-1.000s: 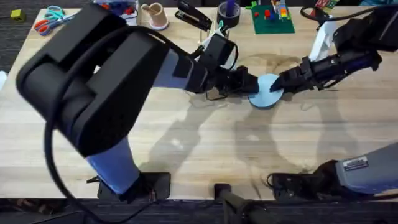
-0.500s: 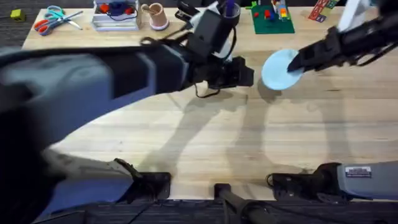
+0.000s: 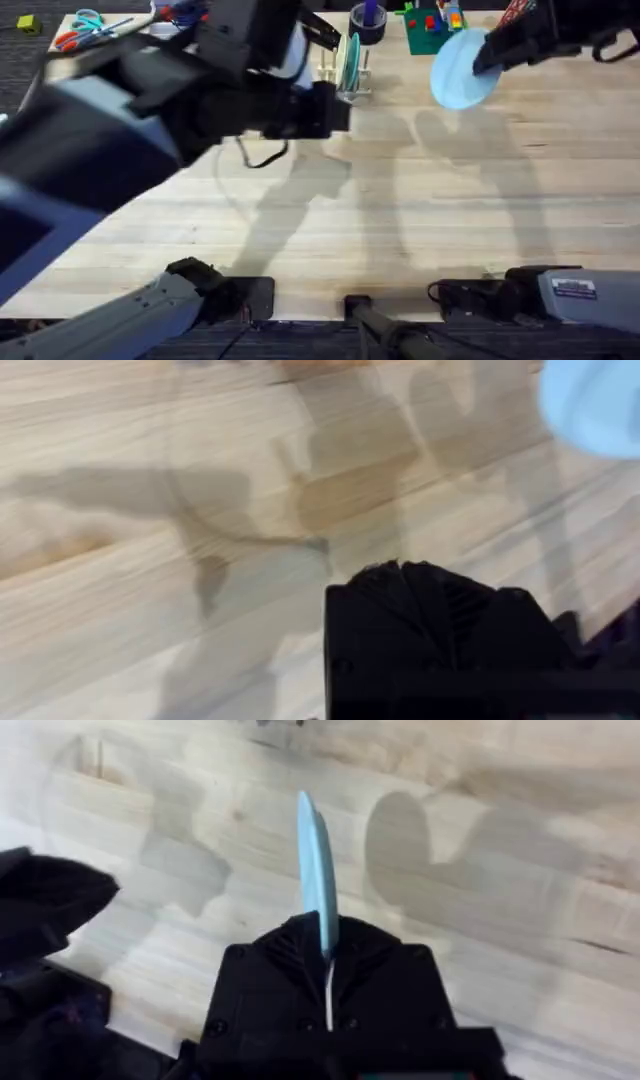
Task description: Pick up the plates from the table one by one and place each into a slot on the dish rack.
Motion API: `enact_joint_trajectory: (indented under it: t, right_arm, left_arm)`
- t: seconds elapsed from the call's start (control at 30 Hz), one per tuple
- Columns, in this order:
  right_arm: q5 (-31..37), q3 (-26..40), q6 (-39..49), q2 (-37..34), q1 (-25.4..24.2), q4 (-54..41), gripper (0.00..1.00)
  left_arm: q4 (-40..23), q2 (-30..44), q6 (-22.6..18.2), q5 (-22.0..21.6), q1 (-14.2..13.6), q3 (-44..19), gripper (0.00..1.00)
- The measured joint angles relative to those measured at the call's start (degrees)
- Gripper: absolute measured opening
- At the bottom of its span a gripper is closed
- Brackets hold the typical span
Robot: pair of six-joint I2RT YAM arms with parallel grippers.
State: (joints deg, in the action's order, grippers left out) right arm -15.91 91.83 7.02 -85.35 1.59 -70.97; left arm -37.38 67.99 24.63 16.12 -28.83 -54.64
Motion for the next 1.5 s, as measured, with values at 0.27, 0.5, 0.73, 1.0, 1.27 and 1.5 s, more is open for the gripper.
enact_joint_trajectory:
  t: [0.27,0.5,0.73,1.0,1.27,1.5]
  right_arm:
    - [10.7,6.5,-9.3,0.0,11.5,-0.1,0.031]
    - [16.2,11.1,-16.7,-0.4,17.8,-0.9,0.031]
    - [19.8,19.0,-21.7,-5.4,21.8,-6.0,0.031]
    - [22.2,26.4,-27.0,-12.2,24.3,-7.5,0.031]
    - [28.1,28.6,-34.6,-14.5,27.5,-7.1,0.031]
    - [29.8,28.8,-36.7,-17.3,28.6,-5.3,0.031]
  left_arm:
    - [-13.9,-5.5,-11.1,-6.7,3.7,-5.8,0.108]
    - [-20.8,-5.8,-18.5,-13.9,3.8,-11.9,0.985]
    - [-22.0,-5.8,-22.0,-17.7,3.8,-15.8,0.993]
    - [-23.5,-5.8,-25.4,-18.8,3.8,-18.5,0.993]
    - [-23.6,-5.8,-26.2,-18.9,3.8,-18.5,0.993]
    - [-23.6,-5.8,-26.3,-18.9,3.8,-18.5,0.993]
